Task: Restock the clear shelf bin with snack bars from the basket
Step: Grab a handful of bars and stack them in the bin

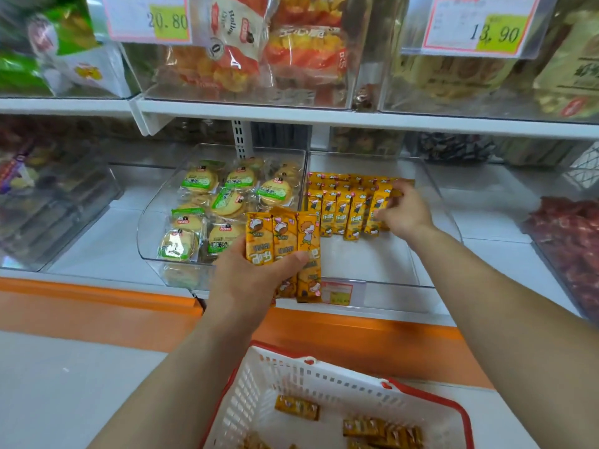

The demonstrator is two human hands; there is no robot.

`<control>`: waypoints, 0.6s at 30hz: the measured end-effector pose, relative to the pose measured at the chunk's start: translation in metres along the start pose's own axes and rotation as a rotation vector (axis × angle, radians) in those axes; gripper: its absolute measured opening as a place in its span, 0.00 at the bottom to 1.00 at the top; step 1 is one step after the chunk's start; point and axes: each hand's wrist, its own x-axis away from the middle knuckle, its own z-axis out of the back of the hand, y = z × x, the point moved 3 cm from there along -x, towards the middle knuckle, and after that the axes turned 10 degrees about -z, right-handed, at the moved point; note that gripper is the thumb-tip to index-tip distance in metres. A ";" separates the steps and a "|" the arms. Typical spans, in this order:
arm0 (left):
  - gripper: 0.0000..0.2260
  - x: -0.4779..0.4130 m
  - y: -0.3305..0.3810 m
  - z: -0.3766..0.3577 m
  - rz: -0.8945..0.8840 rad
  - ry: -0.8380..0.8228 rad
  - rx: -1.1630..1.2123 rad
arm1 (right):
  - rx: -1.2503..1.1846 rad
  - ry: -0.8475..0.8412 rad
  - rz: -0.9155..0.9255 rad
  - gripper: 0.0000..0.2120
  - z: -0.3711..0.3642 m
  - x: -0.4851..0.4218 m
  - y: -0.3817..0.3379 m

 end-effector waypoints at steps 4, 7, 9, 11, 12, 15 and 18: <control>0.14 -0.003 -0.004 -0.001 0.011 0.001 -0.001 | 0.153 0.058 0.023 0.24 -0.014 -0.020 0.009; 0.14 -0.004 -0.004 -0.003 0.003 -0.006 0.000 | 0.082 0.024 -0.007 0.22 -0.021 -0.023 0.015; 0.14 -0.004 -0.005 -0.004 0.005 -0.017 0.006 | 0.067 0.042 -0.028 0.17 -0.021 -0.025 0.017; 0.14 -0.003 -0.006 -0.004 0.008 -0.019 0.009 | 0.075 0.055 -0.041 0.11 -0.020 -0.024 0.016; 0.14 -0.002 -0.007 -0.004 0.016 -0.015 0.015 | 0.083 0.046 -0.042 0.09 -0.020 -0.022 0.016; 0.15 0.000 -0.010 -0.005 0.060 -0.009 0.067 | 0.101 -0.006 -0.055 0.09 -0.019 -0.014 0.015; 0.16 0.001 -0.011 -0.008 0.090 -0.021 0.091 | 0.068 0.015 -0.106 0.23 -0.008 0.003 0.012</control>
